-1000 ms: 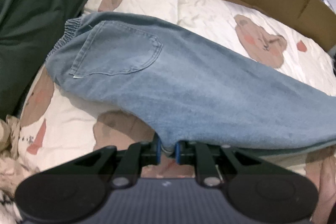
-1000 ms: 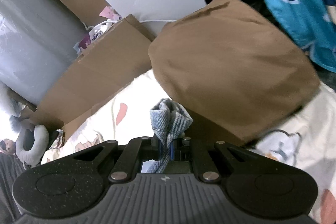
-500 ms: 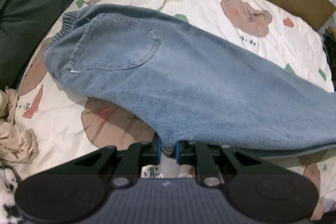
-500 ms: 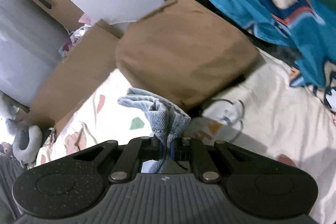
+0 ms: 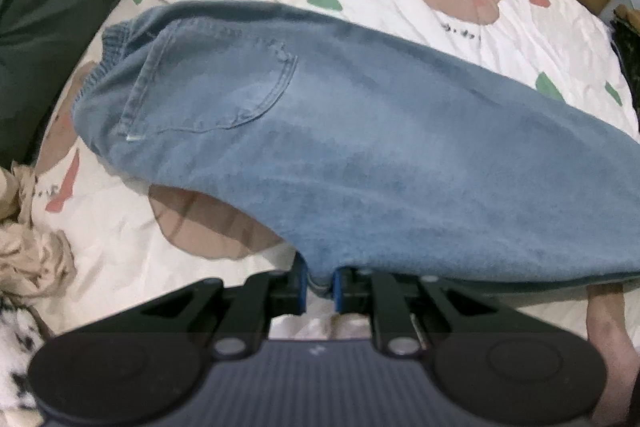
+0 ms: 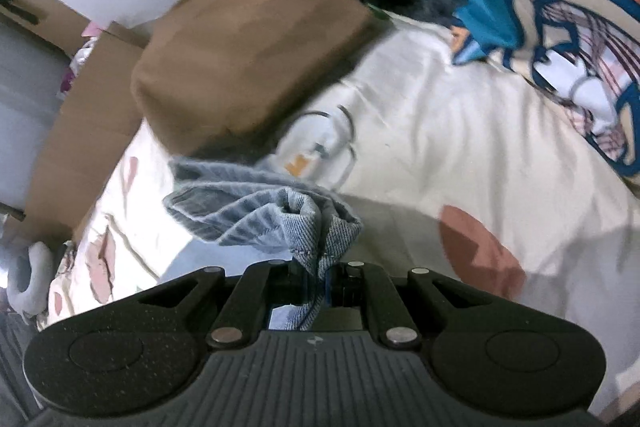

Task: Fold clothes
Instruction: 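Carry the hem over the jeans with the right gripper while the left gripper holds the edge, then open both grippers and release the jeans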

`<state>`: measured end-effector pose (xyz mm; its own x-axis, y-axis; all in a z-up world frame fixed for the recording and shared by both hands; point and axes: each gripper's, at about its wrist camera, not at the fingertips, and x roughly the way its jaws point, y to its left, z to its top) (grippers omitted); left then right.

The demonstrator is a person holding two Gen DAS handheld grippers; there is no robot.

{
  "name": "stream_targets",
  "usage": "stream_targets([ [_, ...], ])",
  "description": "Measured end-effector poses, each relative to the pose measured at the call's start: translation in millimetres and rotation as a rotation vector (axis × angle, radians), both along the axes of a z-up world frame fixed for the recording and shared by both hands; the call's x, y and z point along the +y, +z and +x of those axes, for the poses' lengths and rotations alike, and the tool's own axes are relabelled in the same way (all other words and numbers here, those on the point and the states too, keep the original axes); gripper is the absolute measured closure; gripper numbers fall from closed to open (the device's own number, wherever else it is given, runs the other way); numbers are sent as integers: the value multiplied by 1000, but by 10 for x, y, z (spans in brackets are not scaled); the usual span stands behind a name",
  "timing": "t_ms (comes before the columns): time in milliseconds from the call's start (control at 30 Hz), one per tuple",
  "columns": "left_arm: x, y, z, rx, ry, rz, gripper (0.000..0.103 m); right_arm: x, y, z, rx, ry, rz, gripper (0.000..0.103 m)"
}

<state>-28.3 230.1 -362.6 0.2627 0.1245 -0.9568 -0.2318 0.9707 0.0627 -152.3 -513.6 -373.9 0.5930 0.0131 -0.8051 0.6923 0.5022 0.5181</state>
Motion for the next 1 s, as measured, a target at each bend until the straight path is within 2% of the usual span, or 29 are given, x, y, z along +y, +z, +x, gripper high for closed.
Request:
stream_targets([
  [167, 40, -11, 10, 9, -15, -15, 91, -39, 18, -67, 19, -19, -4, 97],
  [567, 211, 38, 121, 16, -26, -14, 91, -19, -155, -292, 112, -29, 4, 97],
  [700, 195, -122, 169, 49, -37, -7, 91, -31, -321, -253, 150, -47, 13, 96],
  [800, 215, -318, 225, 87, -28, -6, 91, -60, -506, -234, 194, -49, 17, 92],
  [967, 259, -492, 265, 120, 10, -4, 90, -119, -631, -343, 274, -75, -24, 64],
  [1000, 269, -502, 265, 127, 16, -7, 89, -145, -627, -387, 287, -87, -26, 64],
])
